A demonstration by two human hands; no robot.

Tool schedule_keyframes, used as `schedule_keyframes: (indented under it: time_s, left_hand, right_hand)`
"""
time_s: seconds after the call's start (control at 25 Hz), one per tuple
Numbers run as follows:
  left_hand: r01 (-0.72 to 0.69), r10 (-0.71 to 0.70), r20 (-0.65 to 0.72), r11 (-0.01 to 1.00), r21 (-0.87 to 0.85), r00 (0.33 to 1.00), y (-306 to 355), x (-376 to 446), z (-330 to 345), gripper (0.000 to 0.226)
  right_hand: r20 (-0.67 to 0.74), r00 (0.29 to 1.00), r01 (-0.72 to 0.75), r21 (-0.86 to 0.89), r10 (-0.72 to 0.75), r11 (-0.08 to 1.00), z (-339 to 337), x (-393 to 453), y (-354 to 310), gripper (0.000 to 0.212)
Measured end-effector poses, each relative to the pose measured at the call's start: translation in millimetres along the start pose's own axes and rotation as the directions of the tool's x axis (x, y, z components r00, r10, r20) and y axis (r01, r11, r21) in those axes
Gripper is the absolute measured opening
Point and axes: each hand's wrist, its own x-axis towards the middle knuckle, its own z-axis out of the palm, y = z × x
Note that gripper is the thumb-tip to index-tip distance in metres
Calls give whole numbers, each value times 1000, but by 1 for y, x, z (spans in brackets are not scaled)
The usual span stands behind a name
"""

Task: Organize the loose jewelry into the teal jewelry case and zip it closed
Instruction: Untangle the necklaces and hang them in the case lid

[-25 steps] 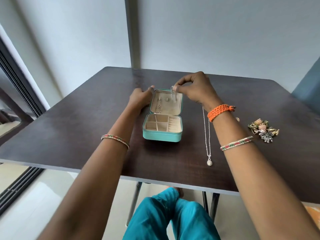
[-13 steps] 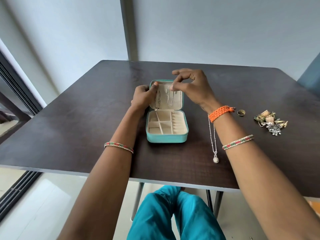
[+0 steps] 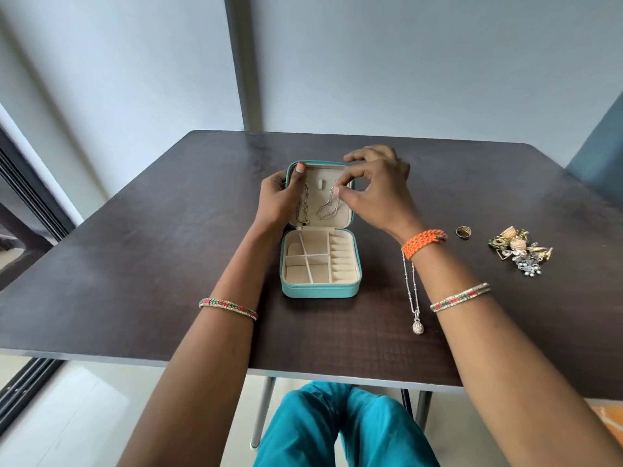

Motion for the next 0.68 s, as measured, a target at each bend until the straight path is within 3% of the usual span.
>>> schedule_keyframes:
  time_s: [0.28,0.68]
  left_hand:
    - [-63,63,-7,998,-2,998,-5,1,-2,31]
    - [-132,132,-27,991,30,991,1,-4,0,22]
  right_hand:
    - [-112,993,24,-86,-33,996,-2,-2,3,4]
    - [-163,982,74,-122,-94,990,-1,-3,-1,5]
